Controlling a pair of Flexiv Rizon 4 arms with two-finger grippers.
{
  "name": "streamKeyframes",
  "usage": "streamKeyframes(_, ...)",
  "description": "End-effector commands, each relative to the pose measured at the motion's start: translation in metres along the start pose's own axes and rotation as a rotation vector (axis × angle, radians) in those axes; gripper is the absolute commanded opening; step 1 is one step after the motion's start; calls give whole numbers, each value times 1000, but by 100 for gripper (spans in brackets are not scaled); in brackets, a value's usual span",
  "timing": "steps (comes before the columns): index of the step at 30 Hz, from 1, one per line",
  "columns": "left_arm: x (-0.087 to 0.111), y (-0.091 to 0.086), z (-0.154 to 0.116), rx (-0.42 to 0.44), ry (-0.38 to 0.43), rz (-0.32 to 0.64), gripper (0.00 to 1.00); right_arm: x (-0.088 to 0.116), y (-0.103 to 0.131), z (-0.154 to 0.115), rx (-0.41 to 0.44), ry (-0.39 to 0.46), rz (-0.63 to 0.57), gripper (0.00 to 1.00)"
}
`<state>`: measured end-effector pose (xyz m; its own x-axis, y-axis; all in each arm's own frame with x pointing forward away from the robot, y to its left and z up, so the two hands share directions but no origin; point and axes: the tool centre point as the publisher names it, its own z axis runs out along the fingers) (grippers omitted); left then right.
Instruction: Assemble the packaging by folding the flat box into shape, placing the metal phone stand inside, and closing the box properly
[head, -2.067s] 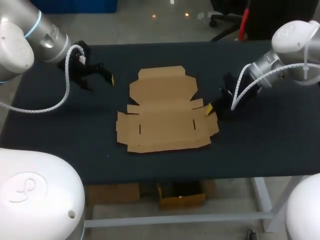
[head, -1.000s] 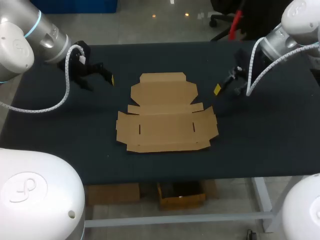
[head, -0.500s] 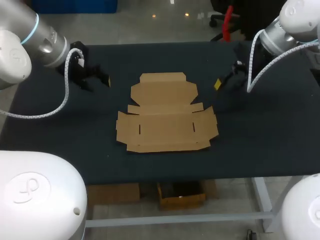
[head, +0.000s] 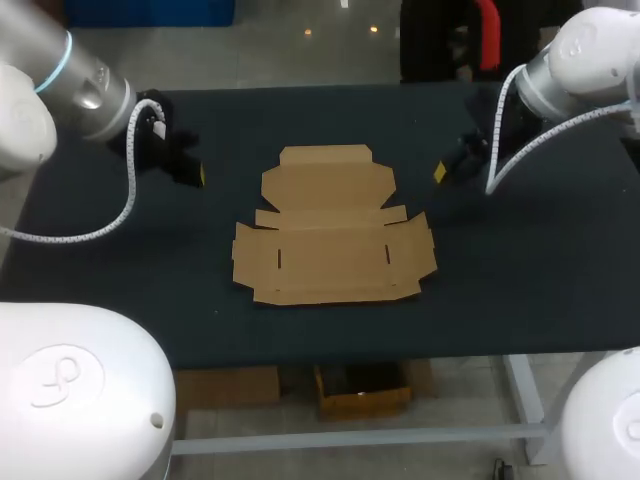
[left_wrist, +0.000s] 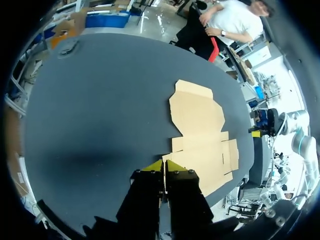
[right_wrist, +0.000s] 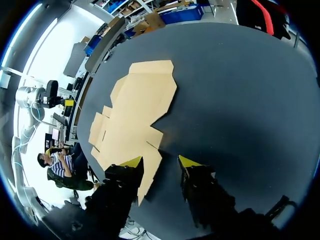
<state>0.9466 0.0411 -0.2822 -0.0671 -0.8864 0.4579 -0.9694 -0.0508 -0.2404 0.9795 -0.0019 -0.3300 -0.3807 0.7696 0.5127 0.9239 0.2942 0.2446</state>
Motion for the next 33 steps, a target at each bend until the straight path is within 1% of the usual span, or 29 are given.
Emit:
streamKeyframes(1, 0, -8, 6, -49, 0, -15, 0, 1, -15, 4, -54, -7, 10, 0)
streamKeyframes(2, -1, -8, 8, -55, -3, -17, 0, 0, -15, 5, -56, -3, 11, 0)
streamKeyframes(3, -1, -8, 10, -71, 13, -21, 0, -1, -16, 7, -54, -4, 15, 0)
streamKeyframes(5, -1, -10, 13, -79, 9, -26, 0, -4, -15, 10, -55, 3, 22, 0)
streamKeyframes(6, -1, -10, 14, -92, 22, -32, 0, -5, -15, 10, -55, 4, 27, 0)
streamKeyframes(9, -2, -12, 16, -101, 18, -45, 0, -5, -14, 11, -50, 10, 45, 0)
streamKeyframes(11, -3, -12, 17, -102, 16, -47, 0, -5, -14, 11, -36, 16, 57, 0)
streamKeyframes(12, -3, -12, 17, -102, 16, -47, 0, -6, -14, 13, -14, 22, 68, 0)
streamKeyframes(33, -2, -11, 18, -101, 16, -46, 0, -6, -14, 13, -14, 22, 68, 0)
